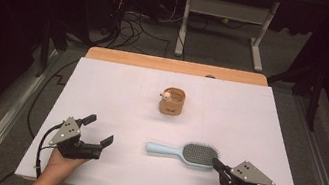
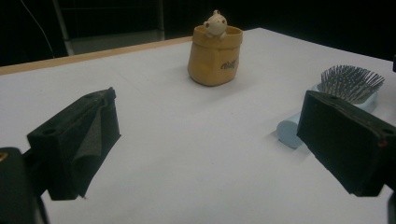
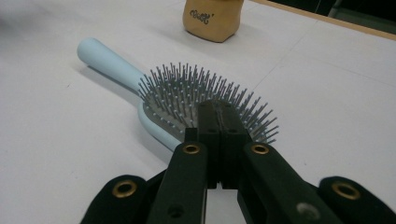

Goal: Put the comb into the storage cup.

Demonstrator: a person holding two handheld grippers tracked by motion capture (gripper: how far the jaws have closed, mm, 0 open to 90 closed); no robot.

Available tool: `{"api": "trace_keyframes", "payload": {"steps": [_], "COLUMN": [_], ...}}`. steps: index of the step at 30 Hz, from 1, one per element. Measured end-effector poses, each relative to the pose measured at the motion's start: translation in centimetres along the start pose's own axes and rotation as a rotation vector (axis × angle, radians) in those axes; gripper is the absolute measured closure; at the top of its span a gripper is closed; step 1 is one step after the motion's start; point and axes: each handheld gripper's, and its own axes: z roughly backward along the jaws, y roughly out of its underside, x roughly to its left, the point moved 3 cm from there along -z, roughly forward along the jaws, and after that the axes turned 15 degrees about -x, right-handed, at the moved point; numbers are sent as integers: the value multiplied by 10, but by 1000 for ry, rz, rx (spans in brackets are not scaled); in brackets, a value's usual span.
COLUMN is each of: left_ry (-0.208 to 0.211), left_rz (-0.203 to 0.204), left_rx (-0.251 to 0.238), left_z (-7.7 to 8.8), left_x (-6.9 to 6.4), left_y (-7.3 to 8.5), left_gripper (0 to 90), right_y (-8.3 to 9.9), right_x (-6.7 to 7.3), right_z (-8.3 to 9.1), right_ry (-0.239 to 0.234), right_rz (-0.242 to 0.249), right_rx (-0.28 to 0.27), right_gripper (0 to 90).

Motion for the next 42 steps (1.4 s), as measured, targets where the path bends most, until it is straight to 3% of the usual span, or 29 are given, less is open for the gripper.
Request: {"api": "trace_keyframes", "payload": {"steps": [10,18,25,28,36,42], "left_ry": [4,-1,1,4,3,6], "left_rz": [-4,-1,-2,-4,-4,0], "left_rx": [0,-1,-4,2,0,-5], "left_z": [0,0,0,0,0,1], "left_x": [0,0,0,0,0,-1], "left_y": [0,0,0,0,0,-1], "left_gripper": [75,77,79,81,81,82], "right_y": [2,3,6,6,5,2], "right_x": [8,24,44,48,68,91], "right_z": [-5,-14,-27,-31,-54,-82], "right_ry": [-40,-86,-136,-148,-168,-189], "right_rz": [23,42,89,83,98,124], "right_rx": [31,66,107,109,146,184], "right_gripper": [900,900,900,900,900,900]}}
